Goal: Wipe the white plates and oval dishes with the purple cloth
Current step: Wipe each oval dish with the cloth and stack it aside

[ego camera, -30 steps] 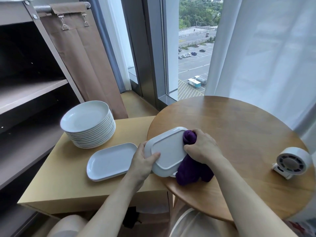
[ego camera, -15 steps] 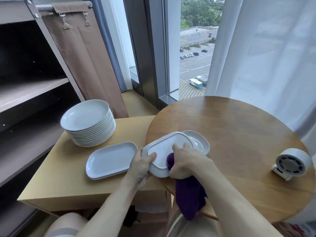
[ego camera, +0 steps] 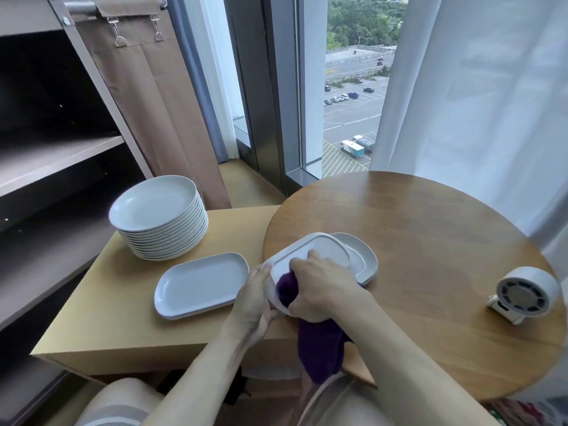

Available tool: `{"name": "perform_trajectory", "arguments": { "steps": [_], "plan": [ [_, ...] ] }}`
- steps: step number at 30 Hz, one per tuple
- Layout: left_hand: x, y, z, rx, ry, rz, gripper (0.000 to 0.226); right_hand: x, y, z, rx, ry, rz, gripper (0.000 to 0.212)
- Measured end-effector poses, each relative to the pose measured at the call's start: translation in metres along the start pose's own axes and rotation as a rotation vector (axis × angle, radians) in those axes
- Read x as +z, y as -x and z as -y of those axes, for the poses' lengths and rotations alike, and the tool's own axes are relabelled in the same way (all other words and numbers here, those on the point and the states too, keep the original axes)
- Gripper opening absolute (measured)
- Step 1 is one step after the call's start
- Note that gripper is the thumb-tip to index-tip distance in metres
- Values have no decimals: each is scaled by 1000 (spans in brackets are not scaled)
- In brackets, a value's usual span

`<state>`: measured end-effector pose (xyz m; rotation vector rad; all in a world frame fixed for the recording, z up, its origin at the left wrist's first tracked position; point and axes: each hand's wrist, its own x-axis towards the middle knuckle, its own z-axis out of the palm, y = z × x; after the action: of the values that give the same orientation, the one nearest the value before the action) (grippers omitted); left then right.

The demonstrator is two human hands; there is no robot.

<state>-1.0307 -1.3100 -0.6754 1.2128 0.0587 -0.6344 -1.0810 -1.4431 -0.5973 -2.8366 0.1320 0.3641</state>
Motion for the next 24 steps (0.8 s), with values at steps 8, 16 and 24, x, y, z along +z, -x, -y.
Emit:
{"name": "perform_trajectory", "arguments": {
  "steps": [8, 16, 24],
  "plan": [
    [-2, 1, 5, -6, 55, 70, 60, 8, -8, -5, 4, -56, -177, 24],
    [-2, -3, 3, 33, 33, -13, 36, 12, -2, 26, -189, 84, -187, 37],
    [2, -1, 2, 6, 54, 2, 66, 12, 2, 17, -208, 79, -155, 30]
  ]
}}
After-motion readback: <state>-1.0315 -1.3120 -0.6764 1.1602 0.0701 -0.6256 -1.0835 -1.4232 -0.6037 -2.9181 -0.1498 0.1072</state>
